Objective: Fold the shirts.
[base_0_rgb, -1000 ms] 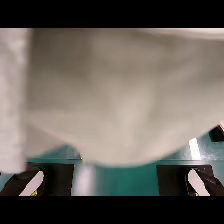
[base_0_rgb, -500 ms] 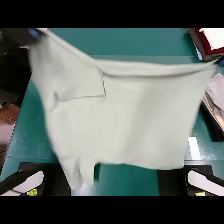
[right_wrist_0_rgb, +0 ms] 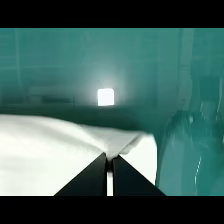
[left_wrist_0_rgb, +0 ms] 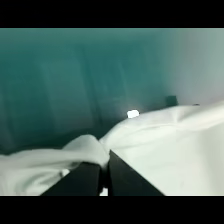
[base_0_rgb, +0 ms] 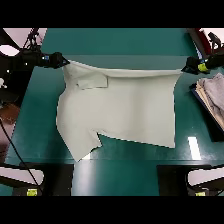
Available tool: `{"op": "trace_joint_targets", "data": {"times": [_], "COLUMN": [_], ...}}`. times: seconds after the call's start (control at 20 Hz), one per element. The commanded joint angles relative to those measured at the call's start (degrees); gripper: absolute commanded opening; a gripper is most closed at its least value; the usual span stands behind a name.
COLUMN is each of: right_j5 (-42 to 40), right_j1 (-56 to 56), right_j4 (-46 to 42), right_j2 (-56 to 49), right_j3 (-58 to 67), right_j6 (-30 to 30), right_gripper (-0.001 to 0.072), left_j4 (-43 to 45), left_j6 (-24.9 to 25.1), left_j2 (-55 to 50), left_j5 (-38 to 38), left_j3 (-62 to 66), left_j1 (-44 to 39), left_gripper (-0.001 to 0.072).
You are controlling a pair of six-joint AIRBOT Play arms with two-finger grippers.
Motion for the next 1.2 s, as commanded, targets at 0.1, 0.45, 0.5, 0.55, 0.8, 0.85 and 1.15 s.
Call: {"op": "trace_joint_targets", "data": {"times": [0.1,0.45,0.5,0.55,0.8,0.85,1.15], "right_j5": [2.1,-8.1,-9.2,-9.9,-13.1,-12.7,-0.5], "right_j1": [0.8,7.4,8.2,9.1,10.6,10.2,5.0], "right_j4": [-0.3,-2.8,-2.8,-2.8,-1.3,0.7,4.3], "right_j2": [-1.3,7.4,7.4,7.3,7.3,7.3,13.9], "right_j3": [1.5,-20.0,-21.9,-23.5,-27.9,-27.8,-27.8], "right_j6": [-0.6,-1.3,-1.2,-1.2,1.1,1.1,-3.3], "right_gripper": [0.0013,0.0013,0.0013,0.0014,0.0035,0.0217,0.0365], "left_j4": [8.4,22.4,22.6,23.0,25.7,26.6,29.5], "left_j6": [3.1,3.1,3.1,3.0,-6.0,-8.1,-11.0], "left_j2": [-2.3,-2.4,-2.4,-2.5,-2.4,-2.3,6.3], "left_j5": [-3.0,-16.4,-16.2,-15.9,-16.1,-16.5,-24.0], "left_j3": [6.5,1.8,0.1,-1.6,-4.8,-4.7,-9.4], "left_j1": [1.4,3.0,3.0,3.0,3.0,3.0,6.2], "left_gripper": [0.0031,0.0031,0.0032,0.0031,0.064,0.0669,0.0605]}}
